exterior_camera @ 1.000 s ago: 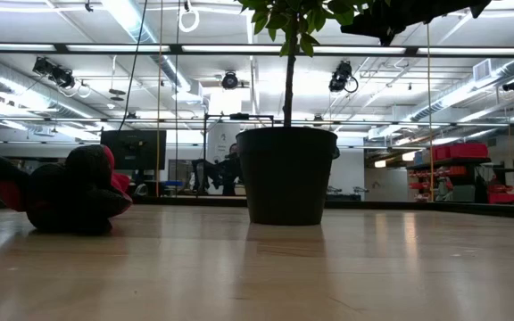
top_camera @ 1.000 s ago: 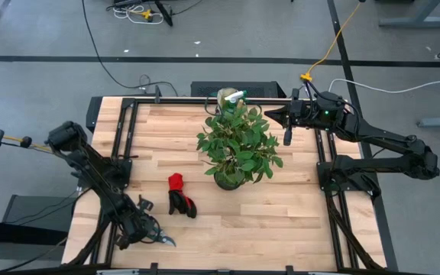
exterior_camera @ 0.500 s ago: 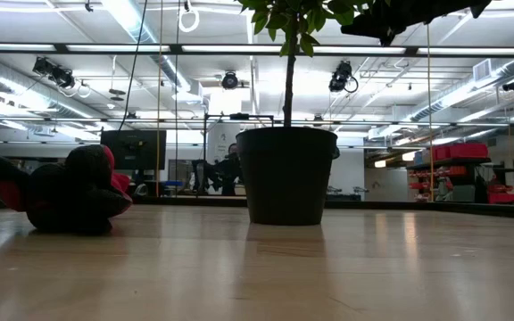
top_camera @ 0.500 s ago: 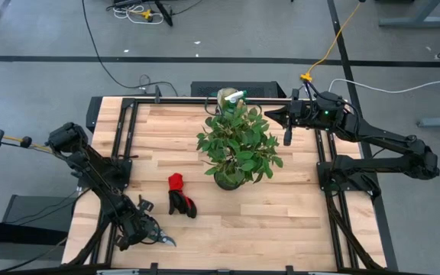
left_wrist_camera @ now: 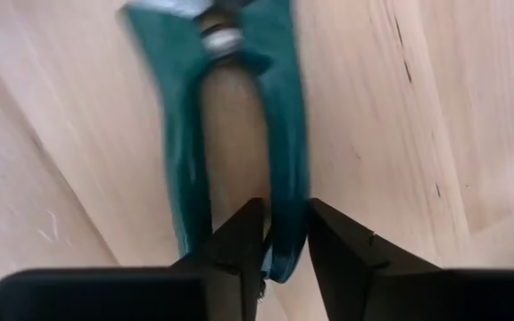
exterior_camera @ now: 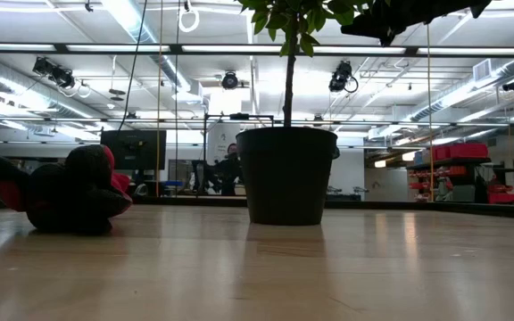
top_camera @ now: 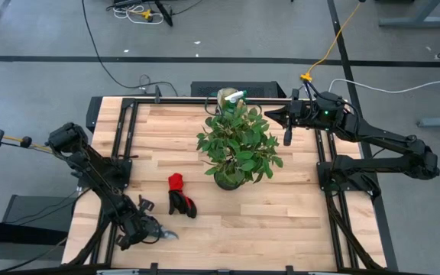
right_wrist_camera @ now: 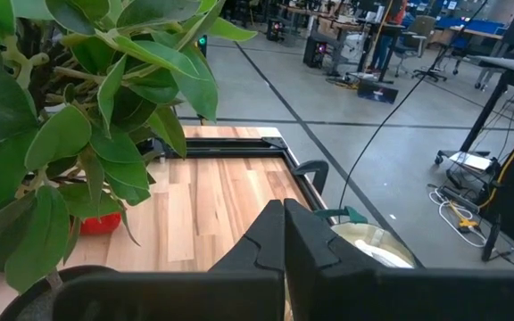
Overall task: Pick & Place Garden tools in Gardening bag
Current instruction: Put the green shear scissor into the gardening bag
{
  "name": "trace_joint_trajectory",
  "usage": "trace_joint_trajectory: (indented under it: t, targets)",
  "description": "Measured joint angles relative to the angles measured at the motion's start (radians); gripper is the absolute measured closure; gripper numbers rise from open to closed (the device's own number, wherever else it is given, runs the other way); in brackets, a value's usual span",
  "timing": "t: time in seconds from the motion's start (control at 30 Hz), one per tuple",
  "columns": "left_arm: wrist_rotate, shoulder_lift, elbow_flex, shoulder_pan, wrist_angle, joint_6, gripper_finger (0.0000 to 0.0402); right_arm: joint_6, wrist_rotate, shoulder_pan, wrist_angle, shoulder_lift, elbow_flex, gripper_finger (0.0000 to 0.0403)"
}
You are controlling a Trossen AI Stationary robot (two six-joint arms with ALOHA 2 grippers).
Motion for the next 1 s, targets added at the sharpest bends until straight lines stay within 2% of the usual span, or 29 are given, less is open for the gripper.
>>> trace_joint_trajectory:
  t: [0.2, 0.53, 0.7, 1.0]
  targets:
    - [0.002, 0.000, 0.000, 0.000, 0.000, 0.000, 0.0338, -0.001, 0.000, 0.000, 0.000, 0.000, 0.000, 0.0403]
    - [0.009, 0.000, 0.024, 0.009, -0.006, -0.074, 0.0346, -0.021, 0.000, 0.000, -0.002, 0.000, 0.000, 0.0403]
    - [0.022, 0.000, 0.105, 0.009, -0.068, -0.071, 0.0346, -0.056, 0.000, 0.000, 0.000, 0.000, 0.000, 0.0403]
    - [-0.003, -0.002, 0.333, 0.009, -0.260, -0.068, 0.0347, -0.063, 0.000, 0.000, 0.002, 0.000, 0.000, 0.0403]
